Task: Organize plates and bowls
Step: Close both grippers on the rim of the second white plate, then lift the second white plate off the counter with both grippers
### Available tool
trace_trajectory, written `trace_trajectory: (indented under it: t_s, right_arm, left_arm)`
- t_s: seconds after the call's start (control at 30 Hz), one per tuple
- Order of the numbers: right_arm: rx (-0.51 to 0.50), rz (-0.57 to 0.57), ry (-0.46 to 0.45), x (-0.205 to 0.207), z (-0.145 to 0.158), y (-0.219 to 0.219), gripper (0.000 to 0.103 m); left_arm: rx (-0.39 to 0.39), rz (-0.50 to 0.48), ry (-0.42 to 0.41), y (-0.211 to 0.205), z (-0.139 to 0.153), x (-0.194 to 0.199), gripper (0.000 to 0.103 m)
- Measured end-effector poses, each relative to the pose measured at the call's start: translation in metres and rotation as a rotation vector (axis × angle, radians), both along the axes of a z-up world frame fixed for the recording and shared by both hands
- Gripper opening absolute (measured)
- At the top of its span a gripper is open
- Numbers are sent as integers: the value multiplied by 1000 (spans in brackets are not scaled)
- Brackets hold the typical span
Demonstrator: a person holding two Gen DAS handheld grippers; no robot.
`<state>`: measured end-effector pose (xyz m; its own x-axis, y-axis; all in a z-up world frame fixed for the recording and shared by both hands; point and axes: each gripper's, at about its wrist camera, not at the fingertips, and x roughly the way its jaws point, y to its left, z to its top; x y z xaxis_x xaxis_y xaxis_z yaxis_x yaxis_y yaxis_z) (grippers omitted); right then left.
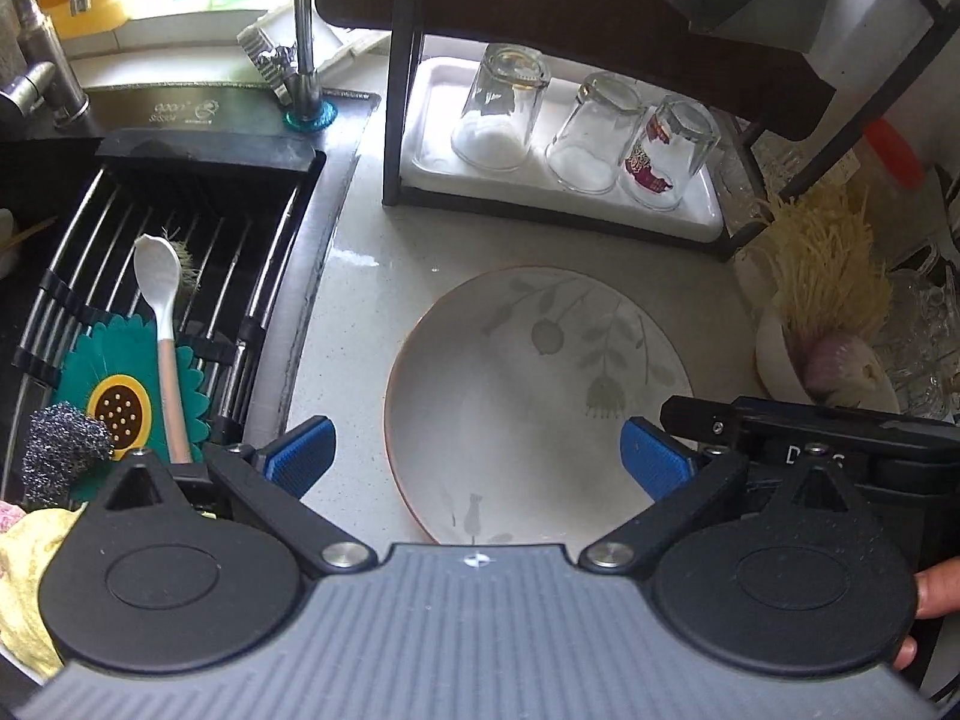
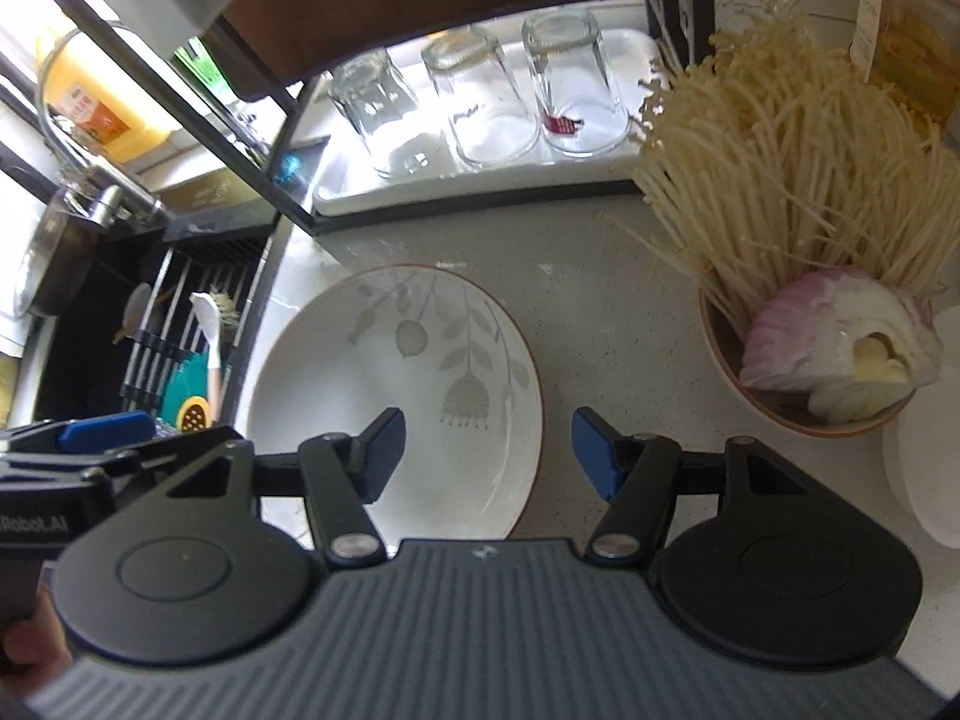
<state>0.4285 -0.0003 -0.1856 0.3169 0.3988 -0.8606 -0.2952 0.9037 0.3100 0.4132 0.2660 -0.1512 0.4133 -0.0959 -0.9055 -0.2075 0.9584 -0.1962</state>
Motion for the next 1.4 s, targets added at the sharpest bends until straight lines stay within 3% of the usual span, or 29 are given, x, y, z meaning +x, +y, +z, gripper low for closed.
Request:
trace_trajectory:
  t_s: [0.37,0.5,0.67,0.83,0.97,1.17,1.4]
  right_arm:
    - [-83,-37,5,15,-18,12,59]
    - [-95,-58,21,20,-25,15,53]
    - [-98,-71,30,21,-30,17,41]
    - [-101,-77,35,21,-32,19,27]
    - [-102,-52,35,19,-33,21,20]
    - [-88,-58,26,20,-33,20,20]
    - [-71,-62,21,19,-33,16,19]
  left_arm:
    - [-120,1,38,22,-43,11,101]
    - [-170,22,55,35,-55,16,86]
    - [-176,26,58,46,-62,20,69]
    - [-218,33,76,52,-73,21,41]
    - [-234,46,72,50,-76,18,33]
    - [-223,85,59,51,-79,16,20]
    - [-219,87,72,52,-78,18,19]
